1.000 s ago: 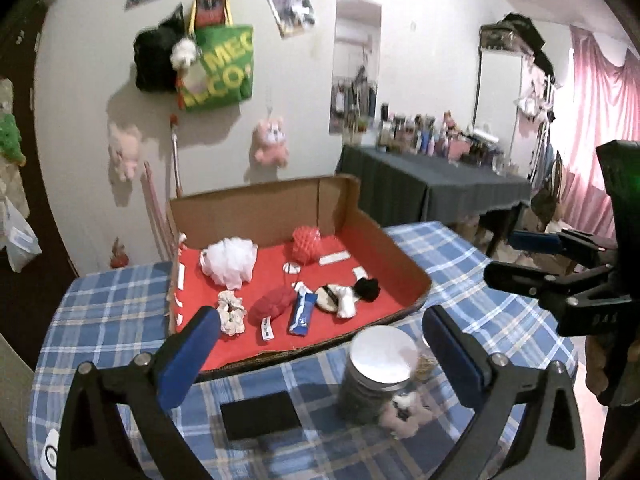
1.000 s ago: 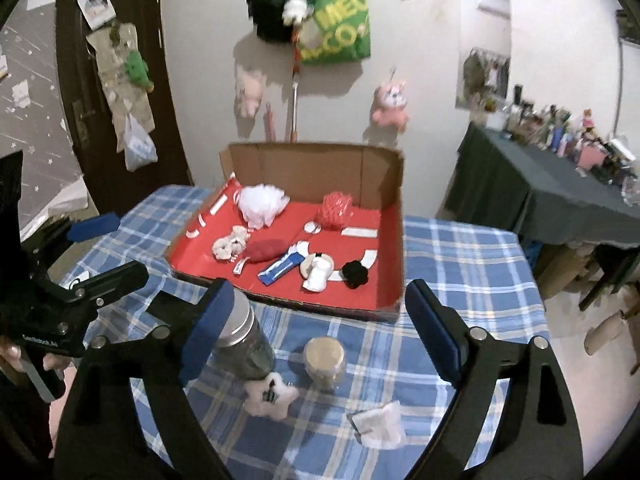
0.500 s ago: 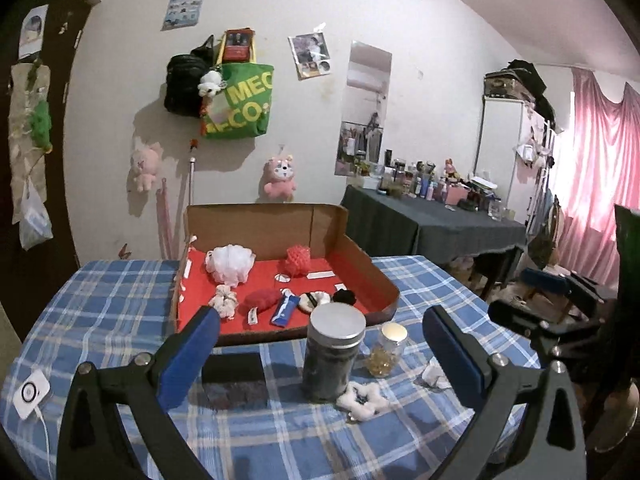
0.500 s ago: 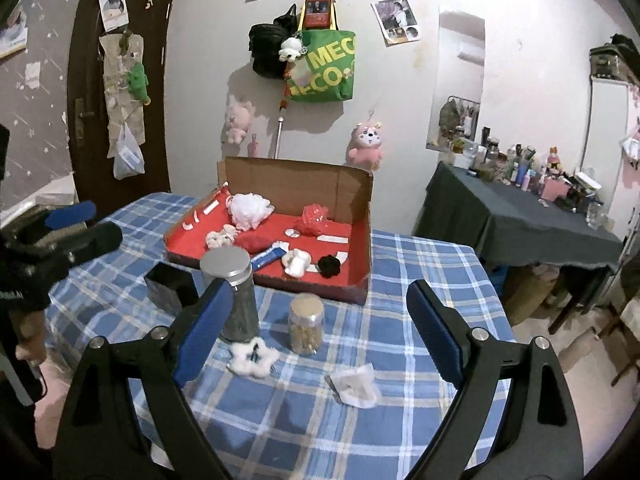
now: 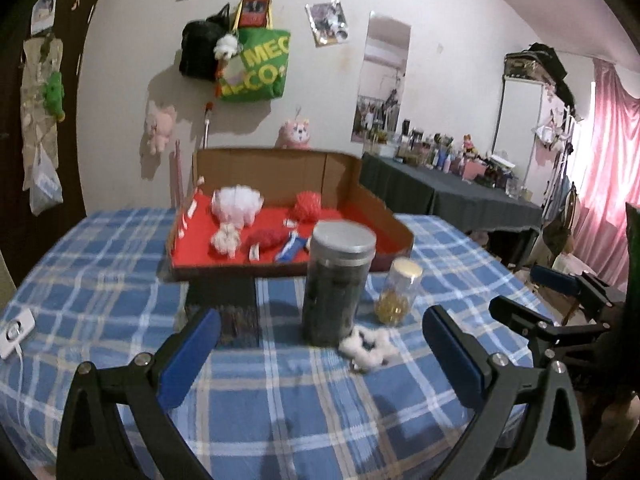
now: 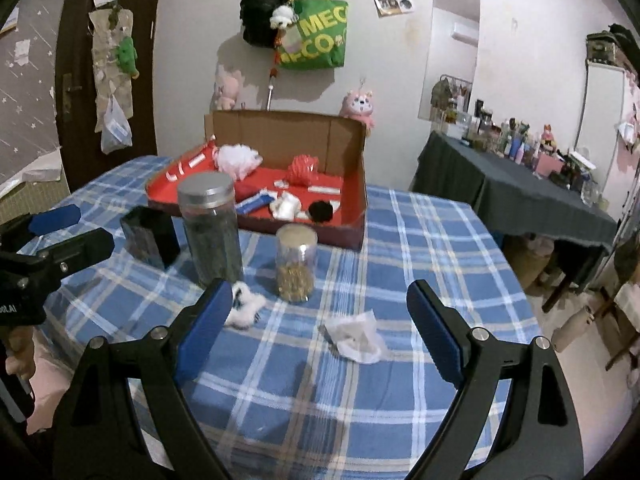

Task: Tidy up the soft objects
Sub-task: 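Withdraw both tools from the box toward the tissue and fluffy scrunchie, then grasp the white tissue with the right tool while the left tool grasps the white fluffy scrunchie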

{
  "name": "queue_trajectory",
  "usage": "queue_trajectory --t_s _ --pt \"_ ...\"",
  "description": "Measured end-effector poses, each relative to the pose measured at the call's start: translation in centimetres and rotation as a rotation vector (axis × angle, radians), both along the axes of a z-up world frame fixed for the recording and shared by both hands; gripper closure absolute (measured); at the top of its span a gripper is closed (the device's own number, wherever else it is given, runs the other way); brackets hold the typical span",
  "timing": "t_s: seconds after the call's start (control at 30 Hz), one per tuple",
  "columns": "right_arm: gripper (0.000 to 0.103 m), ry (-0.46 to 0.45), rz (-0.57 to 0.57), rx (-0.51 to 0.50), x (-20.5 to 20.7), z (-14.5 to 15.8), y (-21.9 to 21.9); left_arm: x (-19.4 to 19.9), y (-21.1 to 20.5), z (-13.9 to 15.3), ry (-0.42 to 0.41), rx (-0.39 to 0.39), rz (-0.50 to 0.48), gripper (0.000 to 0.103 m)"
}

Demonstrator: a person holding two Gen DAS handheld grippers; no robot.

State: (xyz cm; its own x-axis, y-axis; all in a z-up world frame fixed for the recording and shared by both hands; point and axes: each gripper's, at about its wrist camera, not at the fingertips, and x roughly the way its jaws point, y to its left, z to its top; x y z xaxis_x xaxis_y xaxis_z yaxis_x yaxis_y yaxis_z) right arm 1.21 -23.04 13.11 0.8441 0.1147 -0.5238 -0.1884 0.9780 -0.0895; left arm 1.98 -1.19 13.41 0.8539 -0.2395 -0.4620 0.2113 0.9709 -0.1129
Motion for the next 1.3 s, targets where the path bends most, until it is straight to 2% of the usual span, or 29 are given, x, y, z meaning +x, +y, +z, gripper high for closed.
queue_trajectory --t_s 0.17,0.47,0.67,0.93,0.97,1.03,1.1,1.17,1.27,1.3 --pt "0.013 0.054 -0.006 0.015 0.9 -1.8 -0.6 0.8 -0.4 -2.1 0.075 -0.012 0.002 0.000" --pt "0.013 0.143 -0.006 0.062 3.3 -4.0 -3.2 2.4 -2.4 -4.1 0.151 0.009 -0.023 0.000" --pt "0.013 0.244 0.043 0.099 6.0 -6.2 -5.1 4.5 -4.3 -6.1 0.217 0.019 -0.040 0.000" --pt "0.014 0.309 0.100 0.059 8.5 -8.3 -5.4 7.4 -5.7 -8.2 0.307 0.030 -0.058 0.000" --pt "0.016 0.313 0.105 0.058 8.7 -8.4 -5.4 7.7 -5.8 -8.5 0.320 0.027 -0.065 0.000" --pt "0.026 0.325 0.119 0.051 9.1 -8.8 -5.2 8.3 -6.2 -8.9 0.341 0.031 -0.066 0.000" --pt "0.041 0.345 0.132 0.050 9.4 -9.3 -5.1 8.9 -6.5 -9.4 0.357 0.044 -0.060 0.000" --pt "0.057 0.347 0.140 0.046 9.4 -9.6 -4.8 9.2 -6.6 -9.8 0.369 0.053 -0.051 0.003" --pt "0.069 0.328 0.160 0.025 8.8 -9.6 -4.2 9.5 -6.6 -10.1 0.368 0.065 -0.042 0.011" --pt "0.070 0.326 0.173 0.032 8.6 -9.6 -3.9 9.5 -6.6 -10.0 0.364 0.067 -0.043 0.016"
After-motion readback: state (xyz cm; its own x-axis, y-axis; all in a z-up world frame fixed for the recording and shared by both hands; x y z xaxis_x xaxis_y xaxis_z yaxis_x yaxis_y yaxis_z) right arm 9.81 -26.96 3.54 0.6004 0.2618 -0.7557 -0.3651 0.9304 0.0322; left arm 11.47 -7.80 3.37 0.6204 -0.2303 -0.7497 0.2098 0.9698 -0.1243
